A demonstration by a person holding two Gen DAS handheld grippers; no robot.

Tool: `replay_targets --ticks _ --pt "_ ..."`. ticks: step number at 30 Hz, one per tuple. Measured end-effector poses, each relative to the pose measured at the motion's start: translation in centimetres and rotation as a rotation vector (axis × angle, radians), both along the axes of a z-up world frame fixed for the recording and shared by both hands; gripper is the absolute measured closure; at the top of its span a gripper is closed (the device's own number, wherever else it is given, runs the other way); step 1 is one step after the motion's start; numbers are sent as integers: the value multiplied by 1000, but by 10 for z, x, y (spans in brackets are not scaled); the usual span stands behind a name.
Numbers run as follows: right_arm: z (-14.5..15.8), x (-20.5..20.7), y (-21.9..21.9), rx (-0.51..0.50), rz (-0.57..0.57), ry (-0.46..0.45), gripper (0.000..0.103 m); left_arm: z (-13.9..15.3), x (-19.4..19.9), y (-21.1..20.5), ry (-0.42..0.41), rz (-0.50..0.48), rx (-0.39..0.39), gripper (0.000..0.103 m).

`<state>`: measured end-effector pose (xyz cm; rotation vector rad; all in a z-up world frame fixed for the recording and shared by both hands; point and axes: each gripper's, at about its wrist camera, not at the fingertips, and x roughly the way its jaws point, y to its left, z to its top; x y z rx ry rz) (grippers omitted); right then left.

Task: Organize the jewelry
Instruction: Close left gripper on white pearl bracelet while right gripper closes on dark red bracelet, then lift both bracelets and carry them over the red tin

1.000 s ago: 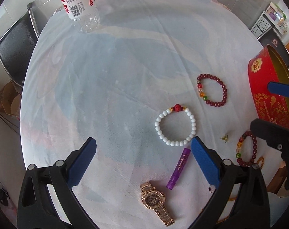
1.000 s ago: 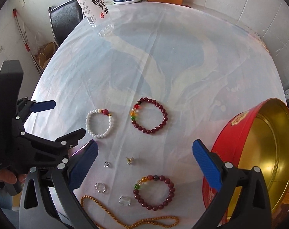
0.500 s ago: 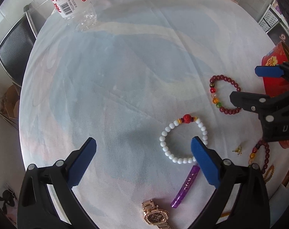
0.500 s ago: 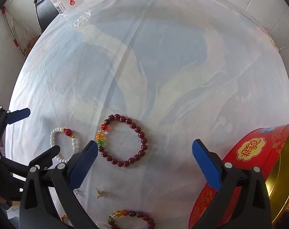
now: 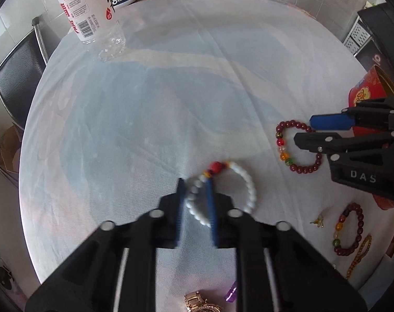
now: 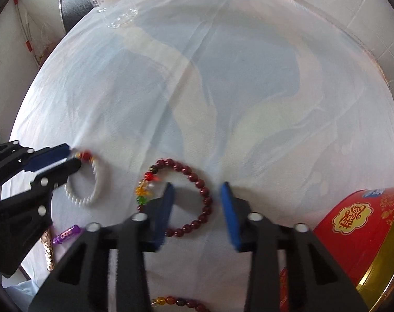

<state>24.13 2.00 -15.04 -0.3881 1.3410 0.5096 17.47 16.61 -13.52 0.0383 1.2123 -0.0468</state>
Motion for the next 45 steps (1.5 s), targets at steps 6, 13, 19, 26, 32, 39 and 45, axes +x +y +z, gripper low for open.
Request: replay_targets --ticks 6,13,19,26,32,39,45 --pt "30 -27 -1 133 1 14 95 19 -4 14 6 42 -128 97" --pt "90 -60 -18 200 5 -111 95 56 -29 12 -74 39 -155 97" --pt "115 -77 -26 227 -30 -152 95 86 -47 5 -144 11 -179 97" --pt "137 -107 -39 243 -73 -228 95 103 -63 -9 -188 -56 -205 97" --pt "155 -128 -74 234 -173 -297 95 119 -67 -40 -232 -168 -224 97" --pt "180 -134 -120 294 -211 -370 95 147 -64 -77 -284 -184 -213 97" --pt "195 -120 -184 359 -156 -427 95 168 -57 -131 -339 -129 -156 97"
